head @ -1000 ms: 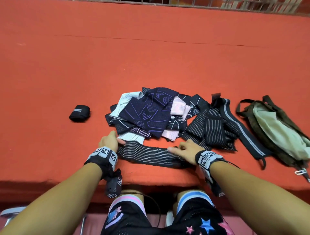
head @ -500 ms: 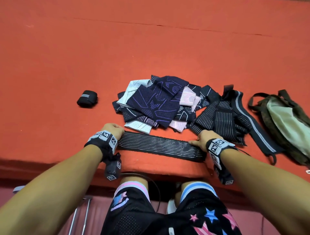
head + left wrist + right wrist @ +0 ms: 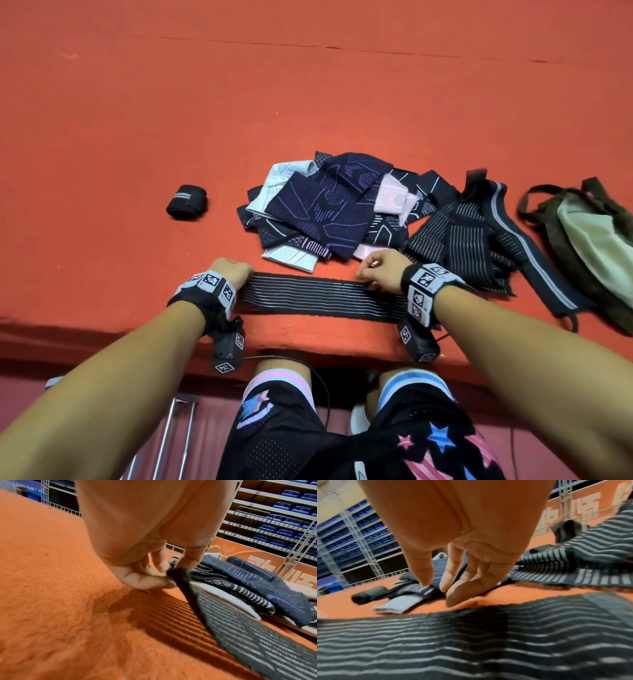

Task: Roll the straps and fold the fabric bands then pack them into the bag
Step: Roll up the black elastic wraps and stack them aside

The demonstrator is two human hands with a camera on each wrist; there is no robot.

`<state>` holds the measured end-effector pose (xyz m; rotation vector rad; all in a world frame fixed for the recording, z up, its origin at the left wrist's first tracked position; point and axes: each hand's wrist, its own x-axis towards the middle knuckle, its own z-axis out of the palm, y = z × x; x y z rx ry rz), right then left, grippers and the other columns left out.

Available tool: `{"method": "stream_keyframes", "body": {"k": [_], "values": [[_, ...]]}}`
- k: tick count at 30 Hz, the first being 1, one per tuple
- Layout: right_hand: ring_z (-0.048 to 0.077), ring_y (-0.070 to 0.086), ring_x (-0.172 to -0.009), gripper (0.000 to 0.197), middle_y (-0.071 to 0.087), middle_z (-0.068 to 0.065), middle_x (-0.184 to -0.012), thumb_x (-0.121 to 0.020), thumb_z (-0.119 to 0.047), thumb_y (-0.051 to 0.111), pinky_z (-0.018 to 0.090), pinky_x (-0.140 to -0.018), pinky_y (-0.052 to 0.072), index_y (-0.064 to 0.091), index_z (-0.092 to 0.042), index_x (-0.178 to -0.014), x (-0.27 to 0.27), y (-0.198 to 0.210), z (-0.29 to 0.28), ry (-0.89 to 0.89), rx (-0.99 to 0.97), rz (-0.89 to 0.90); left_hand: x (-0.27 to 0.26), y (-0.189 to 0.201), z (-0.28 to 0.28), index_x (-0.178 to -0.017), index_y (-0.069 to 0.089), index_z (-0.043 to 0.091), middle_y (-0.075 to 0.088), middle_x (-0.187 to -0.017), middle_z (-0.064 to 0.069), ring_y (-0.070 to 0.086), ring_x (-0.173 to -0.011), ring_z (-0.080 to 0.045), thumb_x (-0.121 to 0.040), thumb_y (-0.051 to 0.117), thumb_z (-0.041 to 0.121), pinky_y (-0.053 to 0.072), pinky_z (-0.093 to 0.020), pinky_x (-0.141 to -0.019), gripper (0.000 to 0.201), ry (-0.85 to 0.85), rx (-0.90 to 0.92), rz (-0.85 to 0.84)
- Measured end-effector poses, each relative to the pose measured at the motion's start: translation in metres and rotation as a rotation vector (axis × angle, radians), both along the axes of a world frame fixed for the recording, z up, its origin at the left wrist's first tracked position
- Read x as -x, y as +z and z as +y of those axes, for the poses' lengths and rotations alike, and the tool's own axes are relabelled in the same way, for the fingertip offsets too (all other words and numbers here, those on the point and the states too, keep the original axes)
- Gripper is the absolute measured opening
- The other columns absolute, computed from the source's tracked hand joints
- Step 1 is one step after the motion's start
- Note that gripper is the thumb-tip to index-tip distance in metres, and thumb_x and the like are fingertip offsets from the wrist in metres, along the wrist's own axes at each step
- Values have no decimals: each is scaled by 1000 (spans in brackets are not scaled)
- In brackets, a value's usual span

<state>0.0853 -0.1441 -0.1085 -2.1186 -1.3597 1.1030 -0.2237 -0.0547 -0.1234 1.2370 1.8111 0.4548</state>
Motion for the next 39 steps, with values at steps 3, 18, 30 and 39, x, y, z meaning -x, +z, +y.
{"method": "stream_keyframes", "body": {"k": [3,18,30,39], "values": [[14,63,-54,10,71,4,-76,-85,-20,76,20,-50,48,69,-16,-81,30,-5,13,47,-24,86,0,7,-4,-67,67,5,58,-55,-8,50,-56,-26,-80,67,21,39,-30,-58,21,-17,6,6],[29,69,-84,15,69,5,-80,-90,-23,65,47,-91,56,63,-21,-75,116,-19,38,41,-63,267,-47,-11,-24,-75,69,11,66,-65,-1,60,-47,-7,-80,81,7,48,-14,-51,13,-124,-90,-338],[16,61,-75,20,65,-4,-78,-77,-11,75,23,-69,45,64,-24,-89,96,-24,28,50,-32,26,-51,-15,-25,-75,69,24,69,-68,6,66,-68,-18,-75,84,17,51,-26,-67,16,-126,-185,-106],[16,62,-69,24,67,-6,-74,-73,-24,78,27,-65,46,57,-26,-84,107,-30,29,74,-59,-41,-41,-19,-24,-78,67,23,75,-79,2,71,-75,-19,-67,91,25,59,-34,-74,27,-139,-83,32]]}}
